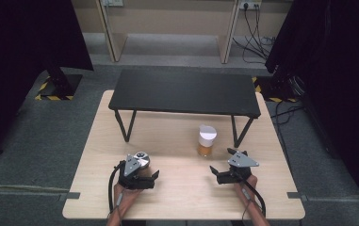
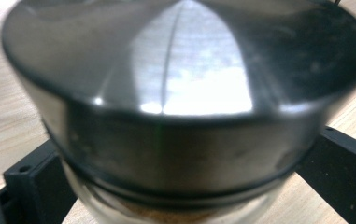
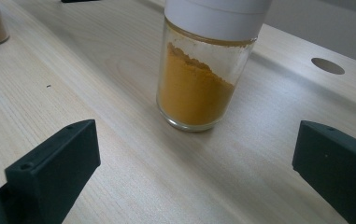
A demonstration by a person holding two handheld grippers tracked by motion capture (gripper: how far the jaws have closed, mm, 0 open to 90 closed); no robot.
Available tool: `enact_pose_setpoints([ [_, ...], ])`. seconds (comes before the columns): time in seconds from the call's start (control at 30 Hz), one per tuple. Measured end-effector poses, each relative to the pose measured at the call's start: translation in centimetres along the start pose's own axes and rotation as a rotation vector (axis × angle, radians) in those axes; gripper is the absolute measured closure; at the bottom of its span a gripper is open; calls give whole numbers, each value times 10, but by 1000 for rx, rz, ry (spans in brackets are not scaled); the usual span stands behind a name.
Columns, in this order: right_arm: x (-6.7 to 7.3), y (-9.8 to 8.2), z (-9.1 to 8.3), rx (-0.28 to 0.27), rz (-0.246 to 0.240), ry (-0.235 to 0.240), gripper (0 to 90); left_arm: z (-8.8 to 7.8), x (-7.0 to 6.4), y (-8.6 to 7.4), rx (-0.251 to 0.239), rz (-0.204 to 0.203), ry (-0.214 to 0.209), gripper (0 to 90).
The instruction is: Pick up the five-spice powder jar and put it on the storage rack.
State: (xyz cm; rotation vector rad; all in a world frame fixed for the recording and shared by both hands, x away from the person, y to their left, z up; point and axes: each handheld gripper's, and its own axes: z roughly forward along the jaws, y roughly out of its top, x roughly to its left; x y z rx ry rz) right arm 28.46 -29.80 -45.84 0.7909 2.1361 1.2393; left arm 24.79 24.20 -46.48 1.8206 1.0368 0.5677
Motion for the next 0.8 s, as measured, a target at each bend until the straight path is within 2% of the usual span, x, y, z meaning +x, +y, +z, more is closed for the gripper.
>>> enact_pose_setpoints([
  [0.8,1,1,0,5,-6,-1,7,0,0,0,3,-2,0,0],
])
